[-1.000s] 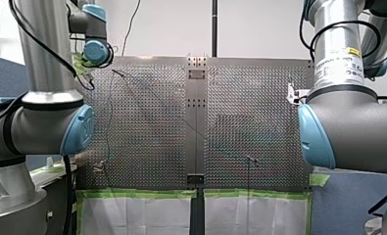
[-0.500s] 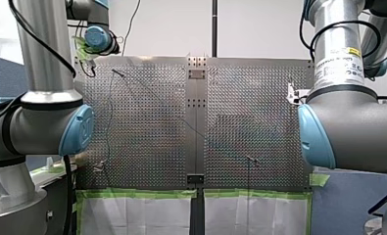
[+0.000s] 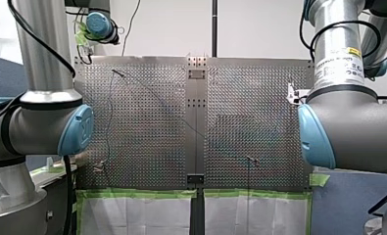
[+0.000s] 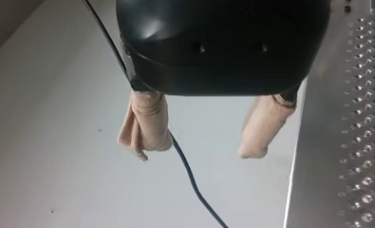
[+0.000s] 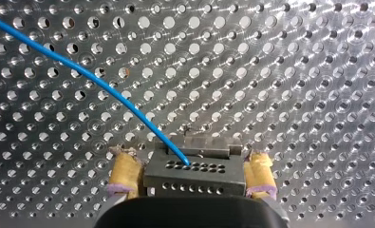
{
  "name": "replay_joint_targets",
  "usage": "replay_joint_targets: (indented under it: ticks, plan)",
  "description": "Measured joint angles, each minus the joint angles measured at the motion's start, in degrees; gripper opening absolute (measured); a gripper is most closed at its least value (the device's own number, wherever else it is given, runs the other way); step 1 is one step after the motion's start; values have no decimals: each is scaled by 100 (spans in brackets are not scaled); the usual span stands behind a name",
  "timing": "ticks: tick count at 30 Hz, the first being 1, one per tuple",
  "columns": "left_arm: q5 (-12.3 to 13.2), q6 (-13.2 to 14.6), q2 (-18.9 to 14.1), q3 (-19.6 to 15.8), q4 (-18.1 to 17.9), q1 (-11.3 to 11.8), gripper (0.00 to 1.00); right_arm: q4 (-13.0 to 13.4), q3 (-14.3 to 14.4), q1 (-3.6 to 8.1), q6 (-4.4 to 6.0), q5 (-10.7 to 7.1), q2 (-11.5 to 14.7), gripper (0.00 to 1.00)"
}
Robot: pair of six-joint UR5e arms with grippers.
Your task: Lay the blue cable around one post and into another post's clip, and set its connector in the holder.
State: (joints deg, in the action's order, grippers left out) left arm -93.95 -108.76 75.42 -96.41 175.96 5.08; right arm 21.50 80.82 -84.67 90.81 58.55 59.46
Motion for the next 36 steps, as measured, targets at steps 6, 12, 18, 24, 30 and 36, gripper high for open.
replay_joint_targets:
  ticks: [6, 12, 18, 24, 30, 36]
  plan:
    - [-12, 327, 9, 327, 325, -7, 100, -4, 0, -1, 0, 0, 1, 99]
    - [-45, 649, 27, 644, 648, -22, 100, -9, 1, -2, 0, -3, 1, 99]
    - [-54, 940, 37, 610, 943, -25, 100, -13, 0, -2, 0, -1, 1, 99]
    - [-57, 1253, 59, 522, 1253, -32, 100, -13, 1, -1, 0, 0, 1, 99]
    - [-51, 1557, 62, 511, 1556, -34, 100, -13, 0, -1, 0, -1, 0, 99]
    - [-55, 1908, 64, 507, 1831, -37, 100, -14, 0, -1, 0, 0, 1, 99]
